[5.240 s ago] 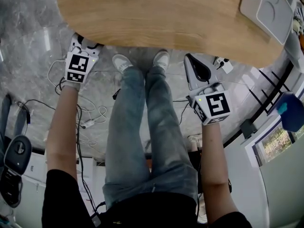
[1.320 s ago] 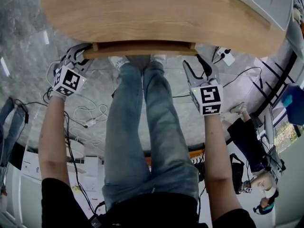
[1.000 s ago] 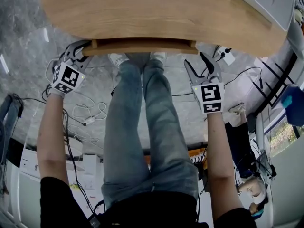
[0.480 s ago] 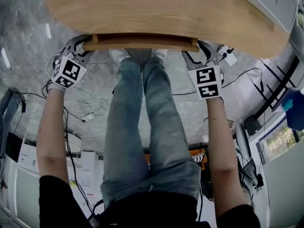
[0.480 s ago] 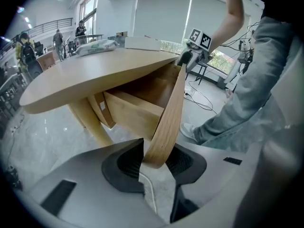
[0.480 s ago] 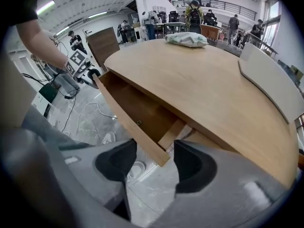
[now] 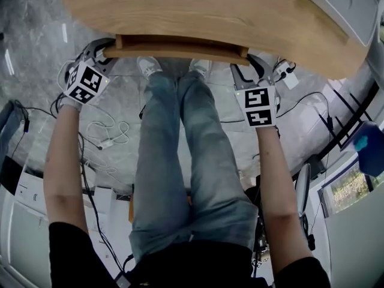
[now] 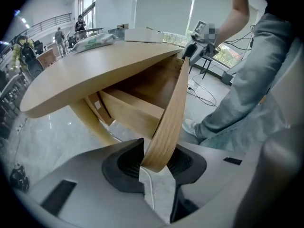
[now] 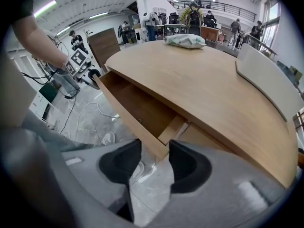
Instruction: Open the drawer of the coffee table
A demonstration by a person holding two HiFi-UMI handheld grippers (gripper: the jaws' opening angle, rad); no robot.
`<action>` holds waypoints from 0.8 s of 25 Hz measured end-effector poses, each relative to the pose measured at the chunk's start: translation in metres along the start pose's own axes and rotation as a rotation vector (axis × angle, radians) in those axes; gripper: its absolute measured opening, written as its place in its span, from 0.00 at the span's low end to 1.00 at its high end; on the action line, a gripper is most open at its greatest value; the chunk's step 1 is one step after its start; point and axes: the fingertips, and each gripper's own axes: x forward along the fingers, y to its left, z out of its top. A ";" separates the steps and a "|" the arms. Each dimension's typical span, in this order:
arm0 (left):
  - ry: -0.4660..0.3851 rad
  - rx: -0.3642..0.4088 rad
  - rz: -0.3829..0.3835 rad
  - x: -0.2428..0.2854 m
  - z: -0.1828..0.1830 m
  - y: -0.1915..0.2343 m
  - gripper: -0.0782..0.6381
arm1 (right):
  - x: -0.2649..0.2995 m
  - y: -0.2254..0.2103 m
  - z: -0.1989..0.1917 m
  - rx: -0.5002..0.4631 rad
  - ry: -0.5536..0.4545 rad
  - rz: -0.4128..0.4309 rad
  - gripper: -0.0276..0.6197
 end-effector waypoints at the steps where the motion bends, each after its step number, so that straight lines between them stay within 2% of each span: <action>1: -0.002 0.001 0.006 0.000 0.002 0.000 0.30 | -0.001 0.000 0.000 -0.004 -0.005 0.000 0.32; 6: 0.010 -0.005 0.027 -0.001 0.003 0.000 0.30 | -0.002 0.001 -0.002 -0.014 -0.024 -0.001 0.30; 10: 0.026 -0.014 0.008 0.001 -0.010 -0.010 0.30 | -0.005 0.006 -0.009 -0.016 -0.023 -0.006 0.30; 15: 0.017 0.029 -0.021 -0.002 -0.009 -0.033 0.29 | -0.009 0.023 -0.027 -0.011 -0.006 -0.012 0.30; 20: 0.022 -0.028 -0.013 -0.002 -0.030 -0.062 0.29 | -0.017 0.038 -0.047 -0.012 -0.001 -0.017 0.30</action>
